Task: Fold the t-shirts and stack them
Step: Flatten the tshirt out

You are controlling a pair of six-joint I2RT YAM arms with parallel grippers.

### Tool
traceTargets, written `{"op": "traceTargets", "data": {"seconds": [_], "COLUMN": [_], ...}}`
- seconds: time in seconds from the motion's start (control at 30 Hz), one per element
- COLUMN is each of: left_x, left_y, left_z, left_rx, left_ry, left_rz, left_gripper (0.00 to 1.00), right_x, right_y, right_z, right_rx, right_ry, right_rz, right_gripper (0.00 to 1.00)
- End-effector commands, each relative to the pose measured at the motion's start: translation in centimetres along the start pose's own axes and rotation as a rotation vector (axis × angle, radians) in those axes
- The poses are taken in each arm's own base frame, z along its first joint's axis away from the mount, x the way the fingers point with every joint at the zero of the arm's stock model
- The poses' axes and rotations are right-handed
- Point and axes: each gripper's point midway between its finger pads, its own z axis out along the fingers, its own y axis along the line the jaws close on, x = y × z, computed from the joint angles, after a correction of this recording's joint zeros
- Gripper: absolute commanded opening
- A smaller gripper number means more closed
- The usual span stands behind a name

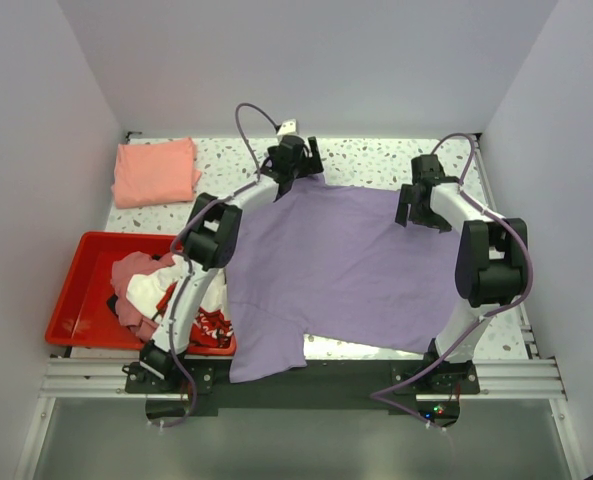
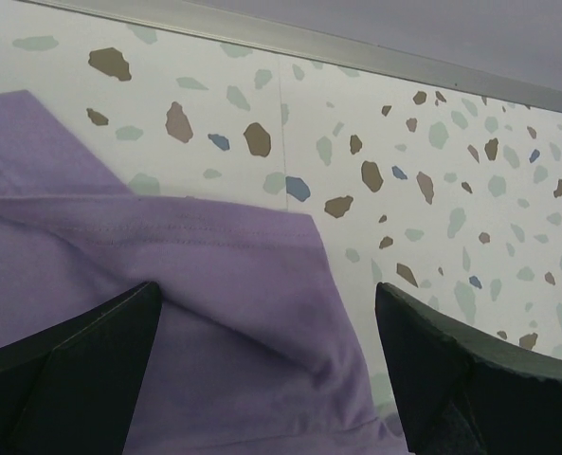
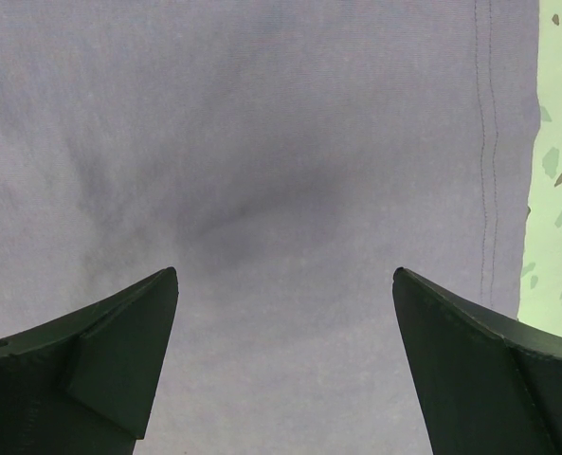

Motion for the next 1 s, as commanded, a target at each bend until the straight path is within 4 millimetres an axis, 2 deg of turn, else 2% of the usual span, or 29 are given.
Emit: {"op": "traceTargets", "data": {"seconds": [0.0, 0.03, 0.1, 0.23, 0.37, 0.5, 0.53, 0.57, 0.63, 0.67, 0.9, 0.97], "left_x": [-0.6, -1.5, -0.7, -2.4, -4.8, -5.6, -6.5, -5.6, -6.3, -5.9, -5.5, -5.4], "left_y": [0.0, -0.6, -0.6, -1.5, -3.4, -4.1, -4.5, -4.1, -4.6, -4.5, -4.3, -4.9], "left_z": [2.3, 2.5, 3.3, 3.4, 3.6, 4.5, 4.5, 5.4, 5.5, 5.8, 5.8, 5.5], "left_rx": [0.002, 0.020, 0.026, 0.061, 0.148, 0.202, 0.216, 0.214, 0.239, 0.246, 0.261, 0.297], "left_ry": [-0.048, -0.066, -0.056, -0.112, -0.215, -0.290, -0.317, -0.316, -0.341, -0.339, -0.336, -0.330], "left_rz": [-0.039, -0.046, -0.062, -0.096, -0.132, -0.191, -0.205, -0.213, -0.243, -0.259, -0.254, -0.262], "left_gripper": [1.00, 1.00, 1.00, 1.00, 1.00, 1.00, 1.00, 1.00, 1.00, 1.00, 1.00, 1.00], "right_x": [-1.5, -1.5, -1.6, -1.6, -1.5, -1.4, -1.5, -1.5, -1.6, -1.6, -1.5, -1.6], "right_y": [-0.4, -0.4, -0.5, -0.6, -0.5, -0.7, -0.8, -0.9, -0.9, -1.0, -1.0, -1.0], "right_z": [-0.9, -1.0, -1.1, -1.1, -0.7, -0.7, -0.7, -0.7, -0.8, -0.8, -0.7, -0.8], "right_rx": [0.014, 0.017, 0.020, 0.024, 0.026, 0.036, 0.040, 0.045, 0.047, 0.048, 0.050, 0.048], "right_ry": [-0.052, -0.054, -0.057, -0.058, -0.051, -0.050, -0.052, -0.054, -0.058, -0.058, -0.052, -0.058], "right_rz": [0.017, 0.015, 0.017, 0.016, 0.013, 0.011, 0.011, 0.011, 0.009, 0.010, 0.010, 0.013], "right_gripper": [0.99, 0.99, 0.99, 0.99, 0.99, 0.99, 0.99, 0.99, 0.99, 0.99, 0.99, 0.99]}}
